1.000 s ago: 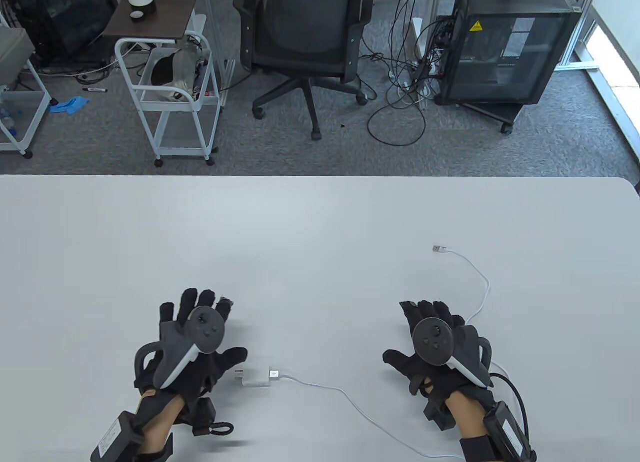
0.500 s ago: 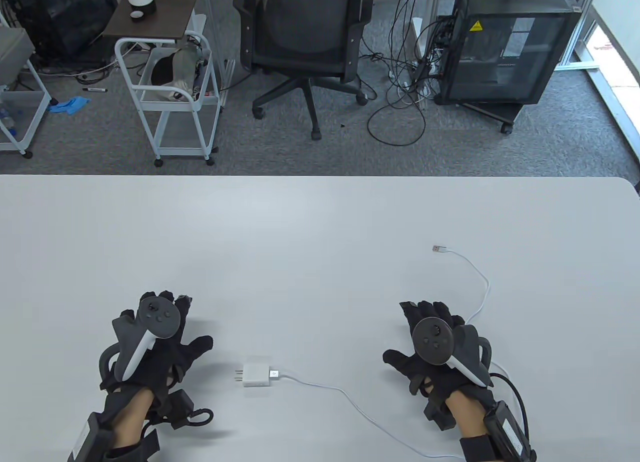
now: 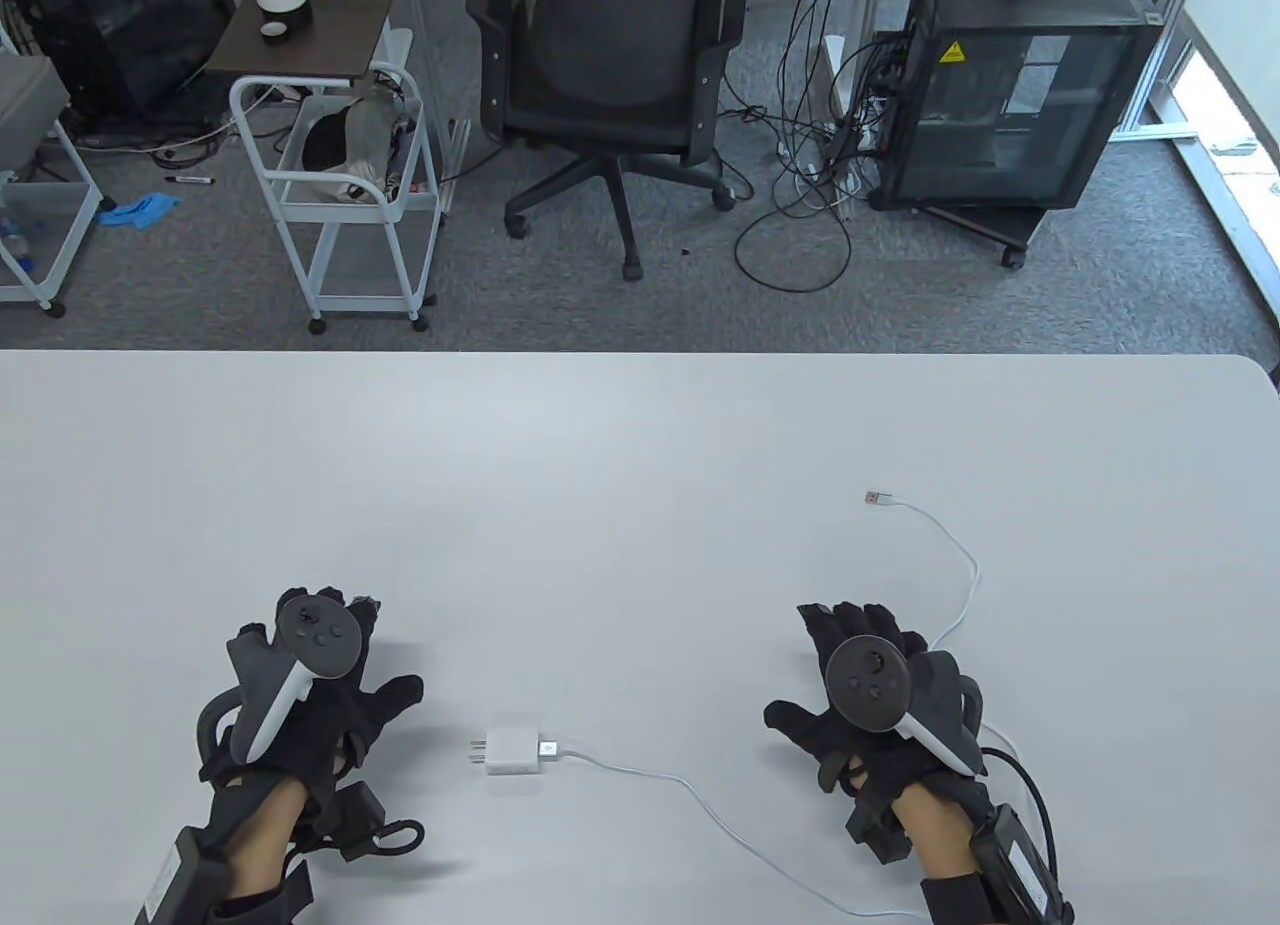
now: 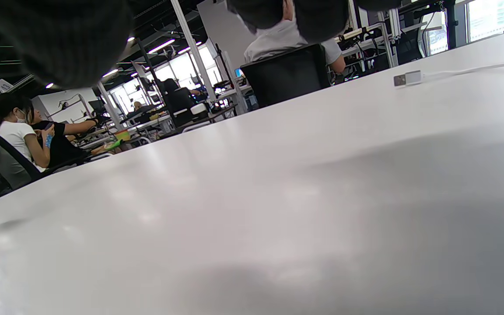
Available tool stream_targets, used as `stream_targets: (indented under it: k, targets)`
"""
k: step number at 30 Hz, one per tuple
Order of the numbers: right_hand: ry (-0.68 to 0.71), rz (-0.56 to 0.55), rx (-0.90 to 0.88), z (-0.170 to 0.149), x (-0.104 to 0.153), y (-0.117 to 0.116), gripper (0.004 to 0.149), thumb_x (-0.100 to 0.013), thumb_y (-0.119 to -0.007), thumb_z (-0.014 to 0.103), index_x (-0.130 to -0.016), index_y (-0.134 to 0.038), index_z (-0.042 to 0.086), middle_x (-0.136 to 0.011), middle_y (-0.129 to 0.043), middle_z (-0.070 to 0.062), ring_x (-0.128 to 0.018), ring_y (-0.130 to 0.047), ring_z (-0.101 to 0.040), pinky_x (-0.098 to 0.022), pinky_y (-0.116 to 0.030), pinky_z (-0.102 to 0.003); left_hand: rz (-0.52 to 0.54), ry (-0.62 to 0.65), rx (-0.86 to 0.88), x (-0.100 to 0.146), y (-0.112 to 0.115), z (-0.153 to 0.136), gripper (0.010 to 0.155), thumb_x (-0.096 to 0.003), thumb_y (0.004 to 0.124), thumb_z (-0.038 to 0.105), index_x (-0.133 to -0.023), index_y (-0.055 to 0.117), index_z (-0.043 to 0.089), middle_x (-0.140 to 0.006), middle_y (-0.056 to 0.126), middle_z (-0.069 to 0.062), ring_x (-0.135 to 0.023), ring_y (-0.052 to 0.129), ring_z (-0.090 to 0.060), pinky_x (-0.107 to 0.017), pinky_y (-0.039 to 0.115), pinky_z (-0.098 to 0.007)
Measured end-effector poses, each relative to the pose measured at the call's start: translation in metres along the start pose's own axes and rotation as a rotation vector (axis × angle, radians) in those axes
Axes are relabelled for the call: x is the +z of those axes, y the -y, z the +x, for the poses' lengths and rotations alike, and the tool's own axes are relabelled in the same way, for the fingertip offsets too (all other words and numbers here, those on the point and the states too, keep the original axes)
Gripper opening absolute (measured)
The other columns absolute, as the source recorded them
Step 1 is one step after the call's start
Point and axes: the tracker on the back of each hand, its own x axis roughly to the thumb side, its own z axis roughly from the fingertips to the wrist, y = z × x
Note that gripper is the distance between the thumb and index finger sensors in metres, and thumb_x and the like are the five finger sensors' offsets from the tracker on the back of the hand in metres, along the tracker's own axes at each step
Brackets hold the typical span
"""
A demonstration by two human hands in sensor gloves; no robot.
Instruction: Insert the USB cable into the charger head
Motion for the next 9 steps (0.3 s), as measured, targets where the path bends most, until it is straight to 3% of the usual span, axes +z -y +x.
stream_targets:
  k: [9]
  targets:
    - [-0.007, 0.001, 0.007, -0.0002, 0.0010, -0.0002, 0.102, -0.026, -0.069, 0.068, -0.104, -0.033, 0.014, -0.114, -0.044, -0.025, -0.101, -0.038, -0.055, -0.067, -0.032, -0.070, -0.012, 0.005, -0.009, -0.0005, 0.0017, -0.0012, 0.100, -0.0048, 0.068, 0.070, -0.098, 0.035, 0.052, -0.120, 0.022, 0.025, -0.121, 0.010, -0.006, -0.095, 0.008, -0.043]
